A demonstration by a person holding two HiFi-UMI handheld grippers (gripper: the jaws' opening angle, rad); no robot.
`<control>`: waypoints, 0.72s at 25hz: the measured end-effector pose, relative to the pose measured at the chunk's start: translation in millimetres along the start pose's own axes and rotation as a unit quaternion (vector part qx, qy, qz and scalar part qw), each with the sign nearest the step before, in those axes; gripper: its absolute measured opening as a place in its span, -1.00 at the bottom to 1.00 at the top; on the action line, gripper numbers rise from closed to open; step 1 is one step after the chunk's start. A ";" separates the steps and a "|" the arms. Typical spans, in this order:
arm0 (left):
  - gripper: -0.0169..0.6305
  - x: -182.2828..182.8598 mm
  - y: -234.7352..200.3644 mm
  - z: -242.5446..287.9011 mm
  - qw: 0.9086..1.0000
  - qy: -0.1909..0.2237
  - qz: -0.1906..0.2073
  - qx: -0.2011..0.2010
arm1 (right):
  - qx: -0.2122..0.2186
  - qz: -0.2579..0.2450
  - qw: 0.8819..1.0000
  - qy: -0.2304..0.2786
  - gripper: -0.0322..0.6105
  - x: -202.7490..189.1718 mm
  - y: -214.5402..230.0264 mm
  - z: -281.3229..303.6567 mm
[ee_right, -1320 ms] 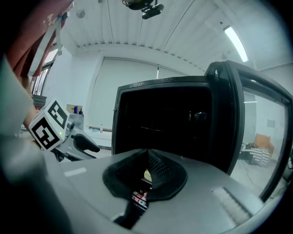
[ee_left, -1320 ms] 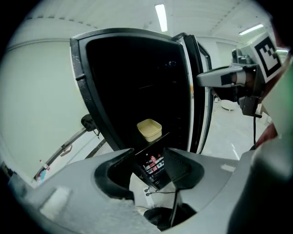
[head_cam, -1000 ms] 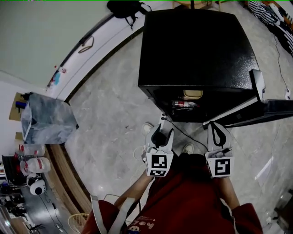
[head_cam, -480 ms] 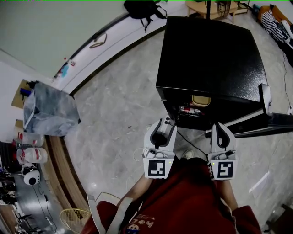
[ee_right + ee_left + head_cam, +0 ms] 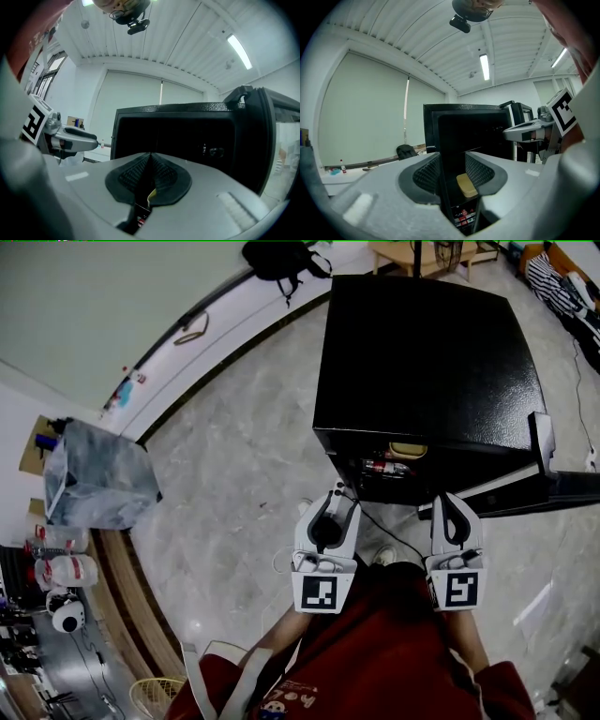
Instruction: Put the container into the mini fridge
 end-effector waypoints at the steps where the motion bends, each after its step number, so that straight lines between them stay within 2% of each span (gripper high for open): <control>1: -0.42 -0.1 -0.2 1.4 1.000 0.001 -0.003 0.001 | -0.002 -0.002 1.000 -0.001 -0.90 -1.2 1.3 -0.9; 4: -0.58 -0.4 0.1 4.8 1.000 0.006 -0.018 0.004 | -0.011 -0.003 1.000 -0.008 -0.90 -4.3 4.2 -2.6; 6: -0.70 0.7 0.5 6.7 1.000 0.006 -0.006 -0.001 | -0.014 -0.005 1.000 -0.013 -0.90 -7.0 4.9 -3.6; 8: -0.93 0.7 1.0 8.6 1.000 0.002 0.006 -0.009 | -0.012 -0.004 1.000 -0.008 -0.90 -6.7 4.2 -3.6; 12: -0.93 -0.7 -1.6 8.1 1.000 0.000 -0.016 -0.002 | -0.009 -0.010 1.000 0.006 -0.90 -4.9 3.2 -2.4; 18: -0.93 -2.4 -5.7 7.2 1.000 0.000 -0.011 0.002 | -0.017 -0.004 1.000 -0.005 -0.90 -7.0 3.8 -3.4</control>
Point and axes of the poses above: the fingertips, and each gripper's own axes: z forward along the fingers, y to its right, x out of its top, the point moved 4 cm from there along -z, backward along the fingers, and after that the axes turned 14 degrees about -x, right-handed, at the moved point
